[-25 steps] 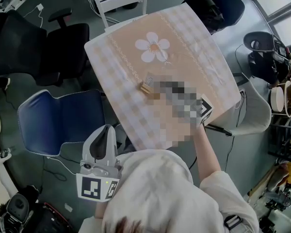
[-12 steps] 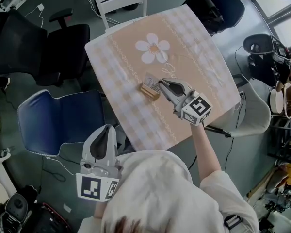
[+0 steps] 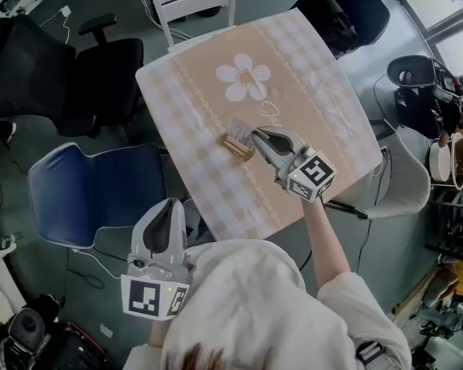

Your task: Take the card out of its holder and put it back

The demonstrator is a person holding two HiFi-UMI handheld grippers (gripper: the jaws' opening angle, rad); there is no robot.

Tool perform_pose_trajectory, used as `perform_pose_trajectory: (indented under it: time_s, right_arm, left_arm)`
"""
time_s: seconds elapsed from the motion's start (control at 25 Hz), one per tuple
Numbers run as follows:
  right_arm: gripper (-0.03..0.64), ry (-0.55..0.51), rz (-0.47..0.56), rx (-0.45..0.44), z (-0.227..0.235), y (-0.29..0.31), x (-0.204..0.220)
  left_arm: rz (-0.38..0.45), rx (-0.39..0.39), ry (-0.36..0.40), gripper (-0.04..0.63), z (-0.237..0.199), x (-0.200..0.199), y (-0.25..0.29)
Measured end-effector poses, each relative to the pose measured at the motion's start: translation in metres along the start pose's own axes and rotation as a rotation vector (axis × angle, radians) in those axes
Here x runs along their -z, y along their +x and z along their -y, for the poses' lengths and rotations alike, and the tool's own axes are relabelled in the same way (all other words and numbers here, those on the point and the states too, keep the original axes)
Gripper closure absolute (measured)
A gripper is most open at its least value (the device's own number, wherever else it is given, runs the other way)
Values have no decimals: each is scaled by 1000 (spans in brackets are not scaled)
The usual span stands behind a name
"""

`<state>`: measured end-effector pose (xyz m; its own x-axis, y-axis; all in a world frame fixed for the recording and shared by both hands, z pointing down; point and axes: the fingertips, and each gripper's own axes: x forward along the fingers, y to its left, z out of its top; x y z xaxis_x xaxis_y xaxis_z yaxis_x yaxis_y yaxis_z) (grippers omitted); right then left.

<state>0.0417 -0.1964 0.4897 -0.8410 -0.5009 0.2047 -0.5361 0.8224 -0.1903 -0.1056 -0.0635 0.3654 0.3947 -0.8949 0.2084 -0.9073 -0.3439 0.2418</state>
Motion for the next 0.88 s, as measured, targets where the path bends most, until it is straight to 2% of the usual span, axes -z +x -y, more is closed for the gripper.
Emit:
perform_pose_trajectory:
  time_s: [0.88]
  right_arm:
    - [597,2,-31,-12,1,5,26]
  left_arm:
    - [4,-4,0,595,1,0,0]
